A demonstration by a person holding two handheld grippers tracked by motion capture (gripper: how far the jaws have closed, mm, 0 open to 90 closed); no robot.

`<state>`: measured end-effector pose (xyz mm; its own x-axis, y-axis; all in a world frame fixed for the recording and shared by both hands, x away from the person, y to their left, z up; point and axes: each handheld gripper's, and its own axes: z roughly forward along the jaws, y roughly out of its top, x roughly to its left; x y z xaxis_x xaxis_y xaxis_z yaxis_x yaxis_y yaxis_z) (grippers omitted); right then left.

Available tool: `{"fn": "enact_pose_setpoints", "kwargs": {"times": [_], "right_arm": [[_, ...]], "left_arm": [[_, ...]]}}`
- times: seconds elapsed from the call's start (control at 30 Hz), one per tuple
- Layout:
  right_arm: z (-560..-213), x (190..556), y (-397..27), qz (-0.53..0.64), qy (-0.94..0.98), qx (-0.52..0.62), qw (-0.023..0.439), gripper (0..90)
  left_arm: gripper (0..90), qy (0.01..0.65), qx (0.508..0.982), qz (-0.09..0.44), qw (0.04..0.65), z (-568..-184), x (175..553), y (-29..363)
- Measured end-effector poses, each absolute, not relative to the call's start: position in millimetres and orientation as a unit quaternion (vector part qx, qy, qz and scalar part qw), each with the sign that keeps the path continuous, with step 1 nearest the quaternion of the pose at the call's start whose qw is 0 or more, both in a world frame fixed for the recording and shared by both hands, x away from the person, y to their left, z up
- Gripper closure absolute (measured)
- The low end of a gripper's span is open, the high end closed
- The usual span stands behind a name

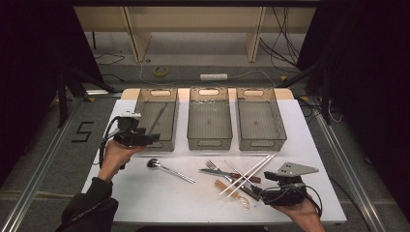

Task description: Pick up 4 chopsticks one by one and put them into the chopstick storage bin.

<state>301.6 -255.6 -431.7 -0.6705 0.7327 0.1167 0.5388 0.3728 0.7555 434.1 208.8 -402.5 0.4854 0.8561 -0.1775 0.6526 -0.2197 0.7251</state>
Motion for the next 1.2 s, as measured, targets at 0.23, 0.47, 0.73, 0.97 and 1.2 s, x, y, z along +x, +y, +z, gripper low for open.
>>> {"fn": "enact_pose_setpoints", "kwargs": {"times": [0.23, 0.47, 0.73, 0.97, 1.2], "right_arm": [[-437.3, 305.8, -260.6, 0.365, 0.830, 0.407, 0.112, 37.4], [-443.7, 308.9, -262.1, 0.322, 0.844, 0.417, 0.101, 42.5], [-448.8, 310.1, -260.7, 0.285, 0.858, 0.420, 0.087, 48.2], [-452.9, 310.5, -261.3, 0.261, 0.867, 0.417, 0.079, 57.3], [-456.6, 311.0, -262.0, 0.247, 0.874, 0.413, 0.072, 64.2]], "left_arm": [[26.3, 0.462, 0.783, 0.116, 0.400, -403.6, 417.5, 198.2], [22.9, 0.440, 0.782, 0.123, 0.423, -405.8, 403.5, 192.9], [18.6, 0.416, 0.792, 0.126, 0.429, -413.5, 384.1, 180.2], [16.8, 0.397, 0.795, 0.124, 0.441, -420.6, 367.7, 172.5], [16.6, 0.385, 0.795, 0.121, 0.453, -425.8, 352.9, 167.0]]}}
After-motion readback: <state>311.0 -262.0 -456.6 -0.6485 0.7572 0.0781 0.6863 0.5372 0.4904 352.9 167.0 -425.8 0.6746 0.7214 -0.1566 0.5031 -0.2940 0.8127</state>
